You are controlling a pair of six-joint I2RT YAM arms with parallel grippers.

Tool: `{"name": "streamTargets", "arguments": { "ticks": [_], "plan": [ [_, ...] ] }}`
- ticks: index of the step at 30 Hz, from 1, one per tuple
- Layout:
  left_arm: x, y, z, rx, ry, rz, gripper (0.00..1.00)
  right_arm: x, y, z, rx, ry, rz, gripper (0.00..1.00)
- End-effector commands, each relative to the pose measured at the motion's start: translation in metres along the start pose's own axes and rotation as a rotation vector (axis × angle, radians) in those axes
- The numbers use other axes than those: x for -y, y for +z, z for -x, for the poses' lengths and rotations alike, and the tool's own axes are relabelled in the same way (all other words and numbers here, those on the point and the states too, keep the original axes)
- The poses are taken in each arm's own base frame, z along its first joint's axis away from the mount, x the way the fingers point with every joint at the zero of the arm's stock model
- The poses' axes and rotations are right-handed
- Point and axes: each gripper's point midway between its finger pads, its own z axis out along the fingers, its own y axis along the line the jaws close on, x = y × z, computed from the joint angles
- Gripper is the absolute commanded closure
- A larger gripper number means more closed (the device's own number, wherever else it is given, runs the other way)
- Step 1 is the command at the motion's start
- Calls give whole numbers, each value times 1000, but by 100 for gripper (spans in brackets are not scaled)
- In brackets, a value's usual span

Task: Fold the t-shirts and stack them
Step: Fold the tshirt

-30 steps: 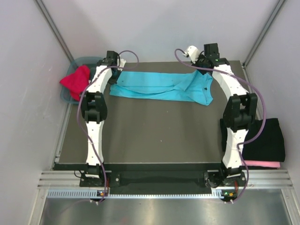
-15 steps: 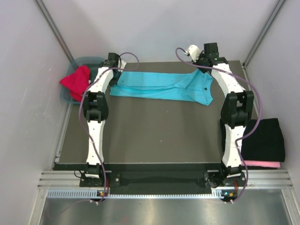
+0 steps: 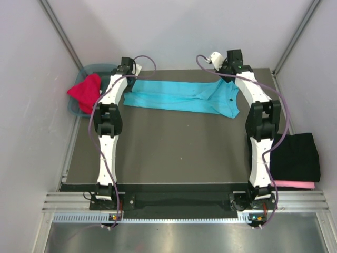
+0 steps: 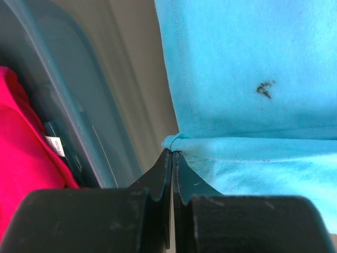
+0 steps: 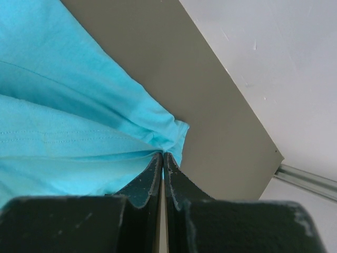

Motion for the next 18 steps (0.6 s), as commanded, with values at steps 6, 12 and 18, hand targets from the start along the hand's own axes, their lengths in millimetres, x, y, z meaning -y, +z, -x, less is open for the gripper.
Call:
{"name": "streamTargets", "arguments": {
  "ticks": [6,12,18],
  "plan": [
    [-20,-2,23,65,-45,143,68,40,-12,19,38,38,-180,81],
    [-37,-42,52,168,-91,179,59,41,-46,38,121,69,-163,64],
    [4,-58,34,120,10,41,64,-65,-45,24,131,33,290,65]
  ]
}}
